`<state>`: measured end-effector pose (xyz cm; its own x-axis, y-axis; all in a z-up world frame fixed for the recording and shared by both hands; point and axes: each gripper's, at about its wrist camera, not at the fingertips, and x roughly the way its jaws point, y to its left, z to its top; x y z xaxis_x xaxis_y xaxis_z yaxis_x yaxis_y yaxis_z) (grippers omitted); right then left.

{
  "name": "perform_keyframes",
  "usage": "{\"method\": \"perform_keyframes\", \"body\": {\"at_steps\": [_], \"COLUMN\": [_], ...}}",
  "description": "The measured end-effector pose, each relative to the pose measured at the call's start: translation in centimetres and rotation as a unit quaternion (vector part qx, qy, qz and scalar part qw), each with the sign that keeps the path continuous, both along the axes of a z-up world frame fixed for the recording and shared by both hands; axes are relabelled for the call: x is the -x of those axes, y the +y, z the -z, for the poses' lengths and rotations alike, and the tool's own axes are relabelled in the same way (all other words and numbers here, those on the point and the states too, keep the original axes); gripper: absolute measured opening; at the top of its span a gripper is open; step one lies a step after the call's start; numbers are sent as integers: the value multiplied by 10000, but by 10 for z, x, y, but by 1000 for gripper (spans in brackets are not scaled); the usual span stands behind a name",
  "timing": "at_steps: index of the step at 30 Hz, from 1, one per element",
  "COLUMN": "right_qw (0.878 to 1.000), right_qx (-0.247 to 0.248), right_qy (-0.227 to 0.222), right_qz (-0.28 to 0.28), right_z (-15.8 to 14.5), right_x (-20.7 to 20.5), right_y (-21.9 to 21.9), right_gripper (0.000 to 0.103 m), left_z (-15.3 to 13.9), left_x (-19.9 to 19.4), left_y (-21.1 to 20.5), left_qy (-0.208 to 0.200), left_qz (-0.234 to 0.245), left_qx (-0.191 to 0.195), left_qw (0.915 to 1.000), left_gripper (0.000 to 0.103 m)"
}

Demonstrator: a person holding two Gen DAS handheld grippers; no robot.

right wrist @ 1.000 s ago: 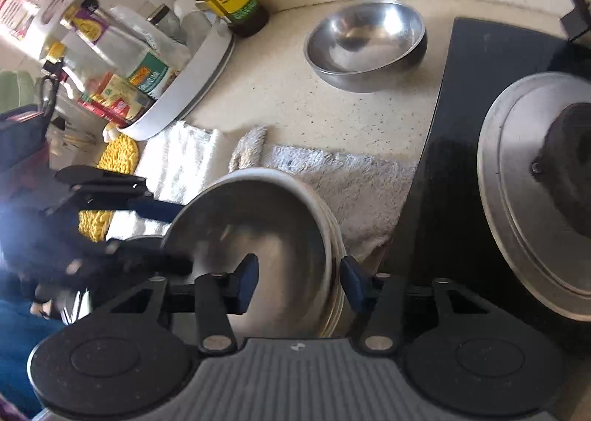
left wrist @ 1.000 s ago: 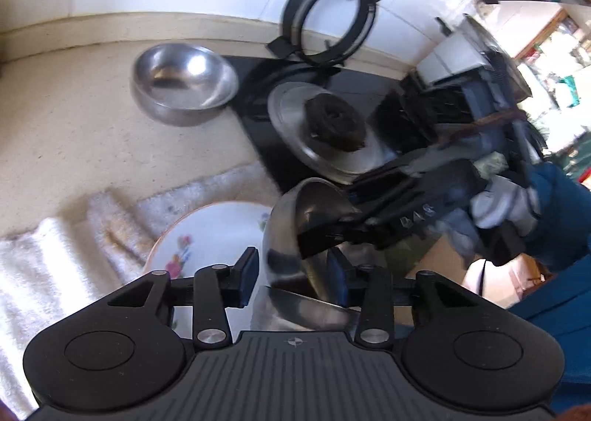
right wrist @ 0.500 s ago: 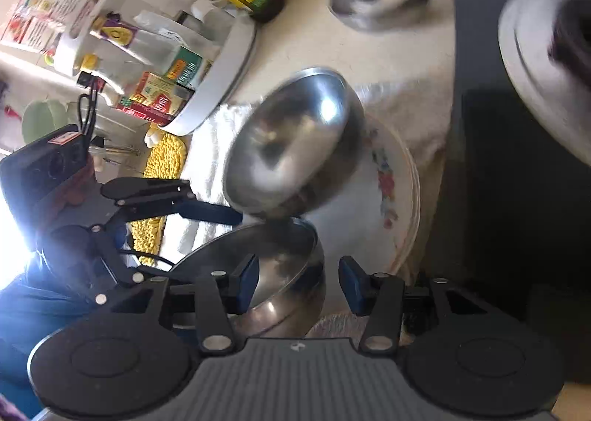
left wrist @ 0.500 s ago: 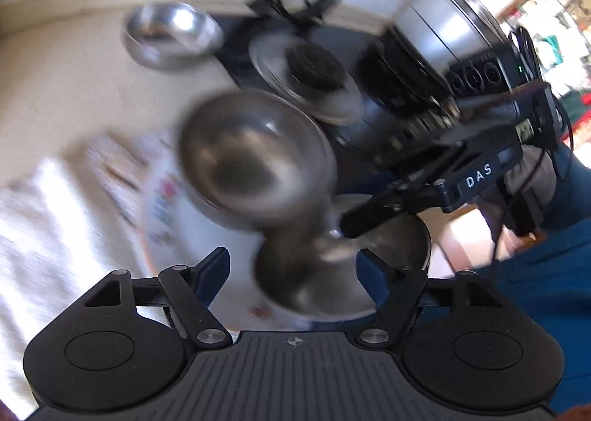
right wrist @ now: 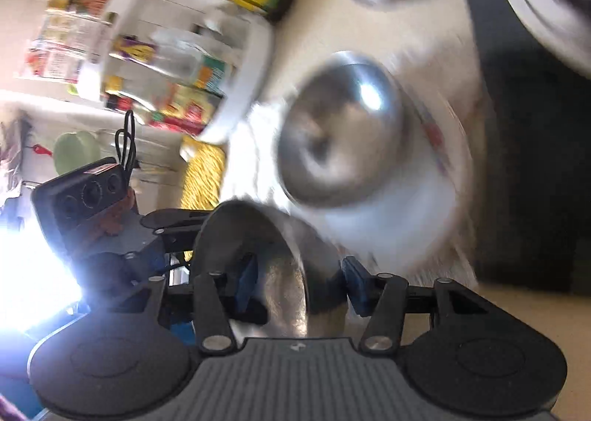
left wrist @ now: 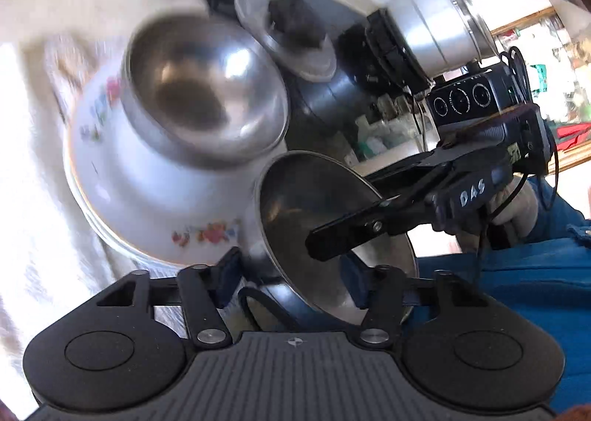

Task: Organize plates and bowls
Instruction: 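Move the left gripper to the single steel bowl by the wall, then grasp the single steel bowl's rim with the left gripper and lift it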

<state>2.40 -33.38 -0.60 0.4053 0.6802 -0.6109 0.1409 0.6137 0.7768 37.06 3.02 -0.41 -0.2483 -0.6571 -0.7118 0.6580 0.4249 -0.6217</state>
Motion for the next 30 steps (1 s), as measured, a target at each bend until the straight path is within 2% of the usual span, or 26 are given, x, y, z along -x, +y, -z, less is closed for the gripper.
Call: {"method": "perform_keyframes", "body": {"at_steps": [2, 5, 6, 9, 11, 13, 15, 17, 20, 21, 23, 25, 28, 30], "right_qw": [9992, 9937, 9924, 9940, 9945, 9968, 9971, 9940, 9912, 9882, 9834, 9782, 9717, 9655], "right_qx": [34, 705, 802, 829, 844, 617, 397, 691, 1129, 1390, 1723, 1969, 2181, 2369], "right_qy": [-362, -814, -872, -630, -546, -491, -647, -839, -654, -600, -521, -613, -901, -1060], "right_qz": [-152, -323, -347, -345, -311, -131, -53, -90, -226, -235, -239, -241, -115, 214], "right_z": [-17, -32, -32, -25, -22, -22, -32, -44, -35, -32, -28, -33, -48, -54], "right_x": [-14, -40, -48, -62, -66, -75, -84, -94, -107, -107, -104, -100, -99, -109], "right_y": [2, 10, 10, 5, 1, -4, -15, -17, -13, -11, -12, -20, -39, -53], "right_gripper": [53, 54, 54, 54, 54, 54, 53, 53, 54, 61, 66, 79, 80, 81], "left_z": [-18, -46, -51, -53, -45, -38, -38, -53, -69, -67, -56, -47, -46, -51], "left_x": [-6, -14, -17, -30, -42, -52, -63, -72, -87, -90, -93, -94, -100, -109], "left_y": [2, 0, -6, -24, -29, -35, -42, -45, -51, -51, -58, -60, -46, -34], "left_qy": [-145, -591, -771, -1421, -1244, -1054, -939, -1235, -1396, -1400, -1349, -1476, -1444, -1588], "left_qz": [-127, -112, -90, -133, -295, -308, -372, -397, -435, -418, -484, -527, -656, -822], "left_qx": [278, 582, 594, 446, 381, 363, 281, 356, 516, 483, 273, 38, 51, 124], "left_qw": [9994, 9965, 9952, 9888, 9911, 9933, 9945, 9909, 9879, 9881, 9893, 9876, 9873, 9838], "left_gripper": [65, 68, 71, 74, 74, 72, 72, 77, 78, 79, 79, 82, 84, 86]}}
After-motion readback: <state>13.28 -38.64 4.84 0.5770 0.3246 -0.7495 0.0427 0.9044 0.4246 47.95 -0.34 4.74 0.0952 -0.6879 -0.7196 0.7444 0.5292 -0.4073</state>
